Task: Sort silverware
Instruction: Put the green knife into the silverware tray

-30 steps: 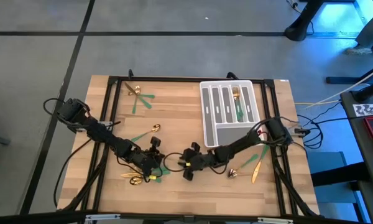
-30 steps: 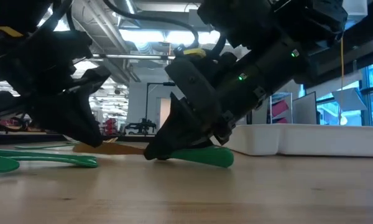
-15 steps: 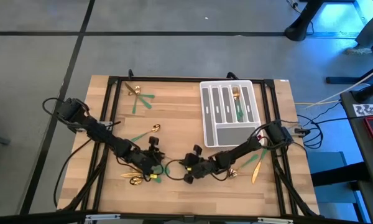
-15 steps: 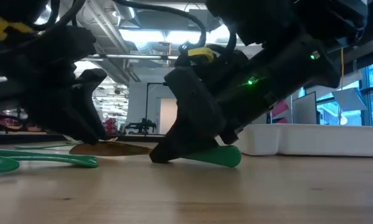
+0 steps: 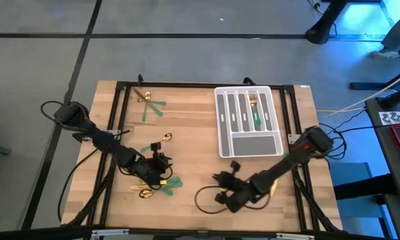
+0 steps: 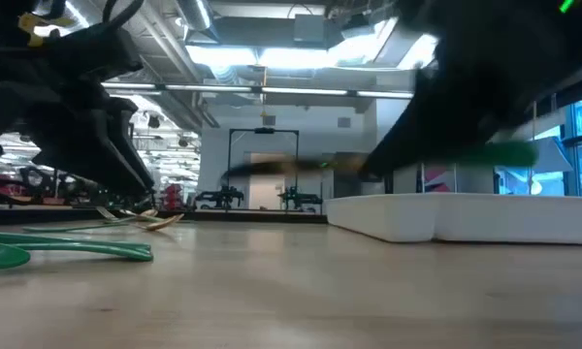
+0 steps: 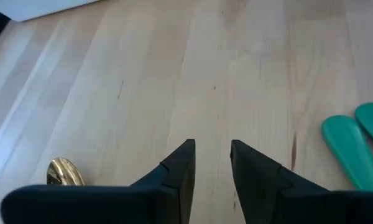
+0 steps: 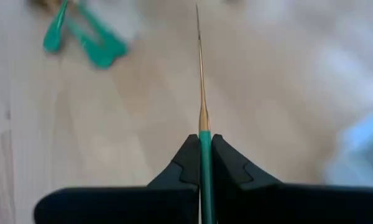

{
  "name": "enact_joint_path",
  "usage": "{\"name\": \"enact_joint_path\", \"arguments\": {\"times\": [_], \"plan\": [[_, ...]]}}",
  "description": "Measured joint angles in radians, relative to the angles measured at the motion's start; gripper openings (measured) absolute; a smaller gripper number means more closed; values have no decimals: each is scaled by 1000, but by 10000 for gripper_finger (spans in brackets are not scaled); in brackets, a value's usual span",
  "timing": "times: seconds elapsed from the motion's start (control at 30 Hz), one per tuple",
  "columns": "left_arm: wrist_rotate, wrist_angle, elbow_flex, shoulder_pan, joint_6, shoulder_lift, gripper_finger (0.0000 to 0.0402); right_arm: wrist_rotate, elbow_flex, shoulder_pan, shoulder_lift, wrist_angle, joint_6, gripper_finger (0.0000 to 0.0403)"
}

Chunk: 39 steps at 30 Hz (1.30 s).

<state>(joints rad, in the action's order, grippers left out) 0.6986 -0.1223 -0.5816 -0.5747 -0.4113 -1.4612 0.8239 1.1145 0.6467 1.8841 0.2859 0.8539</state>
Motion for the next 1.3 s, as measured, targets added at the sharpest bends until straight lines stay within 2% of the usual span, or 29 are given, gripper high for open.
{"name": "enact_joint_path", "arguments": {"times": [0.2,0.33,0.4,0.57,0.7,0.8,0.93,1.17,1.3], "plan": [[12,8,0,-17,-37,0,83,249,2,86,-220,200,101,11],[13,8,0,-18,-57,-1,81,347,2,82,-376,296,119,11],[16,8,0,-18,-57,-1,81,361,3,50,-441,355,119,11],[28,8,0,-18,-57,-1,81,216,4,-127,-558,586,157,11],[31,9,0,-18,-62,-1,81,84,3,-327,-571,855,296,11],[31,9,0,-18,-67,-1,81,19,-36,-473,-571,941,350,11],[31,10,0,-18,-63,-1,81,-73,-115,-649,-571,898,268,11],[31,10,0,-18,-61,-1,81,-276,-267,-878,-558,485,-21,11],[31,10,0,-18,-61,-1,81,-324,-288,-955,-513,382,-74,11]]}}
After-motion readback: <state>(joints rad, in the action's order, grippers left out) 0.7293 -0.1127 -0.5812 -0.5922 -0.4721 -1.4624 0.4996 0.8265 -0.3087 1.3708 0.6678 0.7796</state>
